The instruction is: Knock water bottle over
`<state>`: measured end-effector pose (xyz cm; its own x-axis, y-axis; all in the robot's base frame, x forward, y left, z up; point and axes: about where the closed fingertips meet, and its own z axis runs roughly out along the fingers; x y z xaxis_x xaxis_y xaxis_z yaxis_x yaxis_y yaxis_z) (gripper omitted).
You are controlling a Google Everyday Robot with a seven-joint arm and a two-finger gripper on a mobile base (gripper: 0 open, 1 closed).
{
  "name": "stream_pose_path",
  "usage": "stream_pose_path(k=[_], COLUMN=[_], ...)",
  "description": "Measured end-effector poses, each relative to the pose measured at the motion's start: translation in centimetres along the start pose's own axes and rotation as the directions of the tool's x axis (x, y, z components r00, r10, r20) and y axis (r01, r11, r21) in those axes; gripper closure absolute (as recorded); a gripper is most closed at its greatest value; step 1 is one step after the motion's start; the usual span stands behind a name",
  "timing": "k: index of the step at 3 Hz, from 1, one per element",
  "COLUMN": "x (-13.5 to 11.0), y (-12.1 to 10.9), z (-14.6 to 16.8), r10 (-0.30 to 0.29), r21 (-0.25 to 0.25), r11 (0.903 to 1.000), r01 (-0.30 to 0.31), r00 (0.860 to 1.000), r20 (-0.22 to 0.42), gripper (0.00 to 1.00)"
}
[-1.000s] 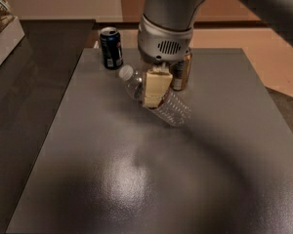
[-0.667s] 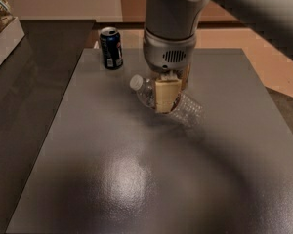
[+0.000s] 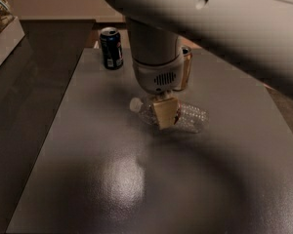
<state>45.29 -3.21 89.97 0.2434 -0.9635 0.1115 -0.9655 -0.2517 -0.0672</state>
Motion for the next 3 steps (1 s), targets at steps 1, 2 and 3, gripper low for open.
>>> stream_pose_path(k=[1,2,3], x=[-1.1,-2.4,-3.6], y=[0.4,0.8,0.8], z=[1.2,2.6,3.8], r10=[-0.062,-0.119,-0.148], r21=[-0.003,-0.009,0.005], r11=[0.9981,0.9929,0.9886], r01=[0.062,0.118,0.15], r00=[0.996,0.987,0.98], r20=[-0.062,-0.112,-0.131], gripper=[0.36,0.13,0.0])
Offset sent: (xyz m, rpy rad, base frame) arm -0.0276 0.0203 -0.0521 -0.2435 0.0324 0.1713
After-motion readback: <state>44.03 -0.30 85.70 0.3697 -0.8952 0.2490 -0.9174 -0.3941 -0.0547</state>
